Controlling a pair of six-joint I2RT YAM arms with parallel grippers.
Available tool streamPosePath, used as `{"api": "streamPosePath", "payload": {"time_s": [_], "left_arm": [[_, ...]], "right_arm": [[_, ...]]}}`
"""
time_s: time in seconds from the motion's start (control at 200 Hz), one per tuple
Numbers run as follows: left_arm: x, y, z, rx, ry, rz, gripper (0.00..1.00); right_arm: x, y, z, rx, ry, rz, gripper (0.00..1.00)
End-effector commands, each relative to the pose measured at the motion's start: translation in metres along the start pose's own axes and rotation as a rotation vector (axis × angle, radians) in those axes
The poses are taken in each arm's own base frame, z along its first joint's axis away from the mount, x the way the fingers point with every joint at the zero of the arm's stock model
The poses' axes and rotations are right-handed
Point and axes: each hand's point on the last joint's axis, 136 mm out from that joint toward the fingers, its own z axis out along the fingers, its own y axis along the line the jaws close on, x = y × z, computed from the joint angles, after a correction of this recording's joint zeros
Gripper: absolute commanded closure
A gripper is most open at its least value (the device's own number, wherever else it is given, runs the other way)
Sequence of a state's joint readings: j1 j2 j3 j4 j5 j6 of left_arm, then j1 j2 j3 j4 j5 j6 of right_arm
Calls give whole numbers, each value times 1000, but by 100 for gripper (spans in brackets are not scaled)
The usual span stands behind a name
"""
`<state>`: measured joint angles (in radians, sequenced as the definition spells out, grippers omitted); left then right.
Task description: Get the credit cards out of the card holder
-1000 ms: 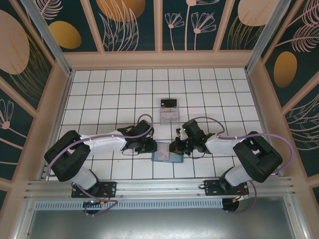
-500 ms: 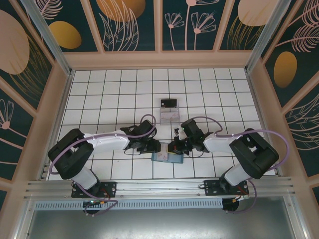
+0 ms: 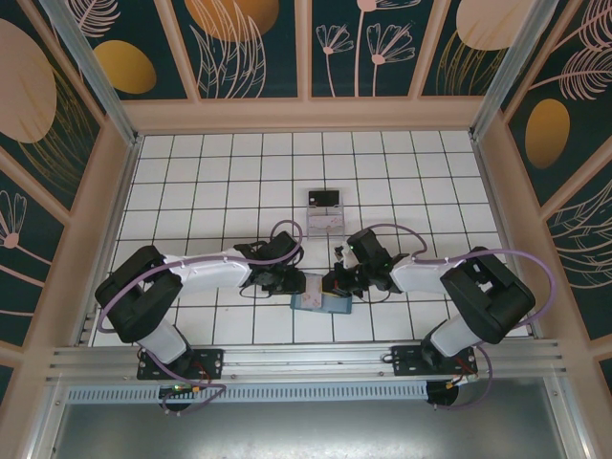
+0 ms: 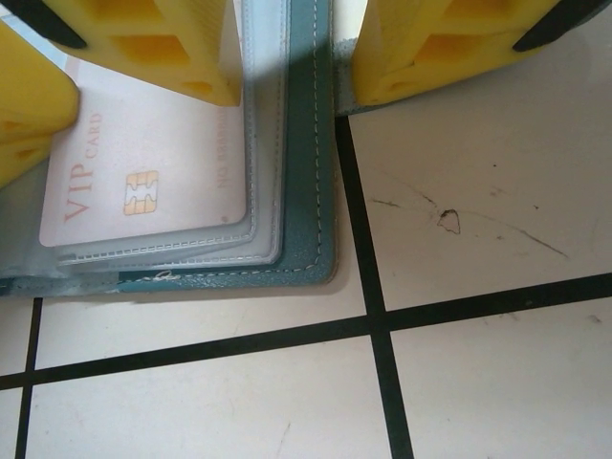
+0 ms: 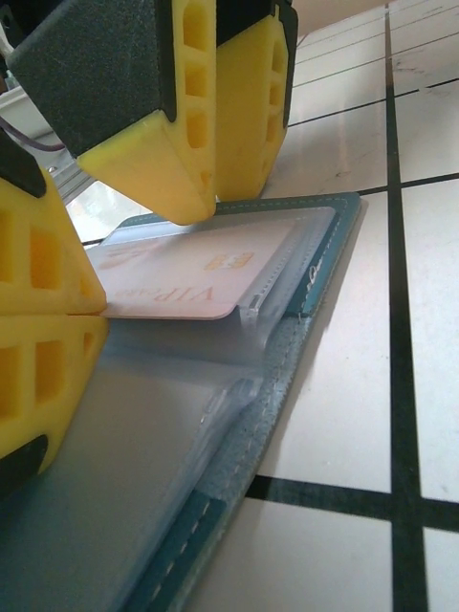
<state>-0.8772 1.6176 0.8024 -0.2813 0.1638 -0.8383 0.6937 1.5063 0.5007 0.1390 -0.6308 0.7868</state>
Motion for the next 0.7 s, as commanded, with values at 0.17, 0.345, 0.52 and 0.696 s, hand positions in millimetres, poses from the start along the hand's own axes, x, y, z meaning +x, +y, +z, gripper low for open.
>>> {"api": "streamPosePath", "payload": {"time_s": [0.17,0.345,0.52,0.696], "left_arm": [[21,55,12,-229,60,2,61],[10,45,0,-205,13,2,61],[-11,10,-28,-109,-51,20,54],[-14,-3,-27,-77,-41,43,47]], "right_arm": [[5,-8,-5,27,-6,-2,95],[5,-8,-3,27,0,0,95],[5,-7,-3,22,2,0,95],[4,-7,-1,17,4,1,96]]}}
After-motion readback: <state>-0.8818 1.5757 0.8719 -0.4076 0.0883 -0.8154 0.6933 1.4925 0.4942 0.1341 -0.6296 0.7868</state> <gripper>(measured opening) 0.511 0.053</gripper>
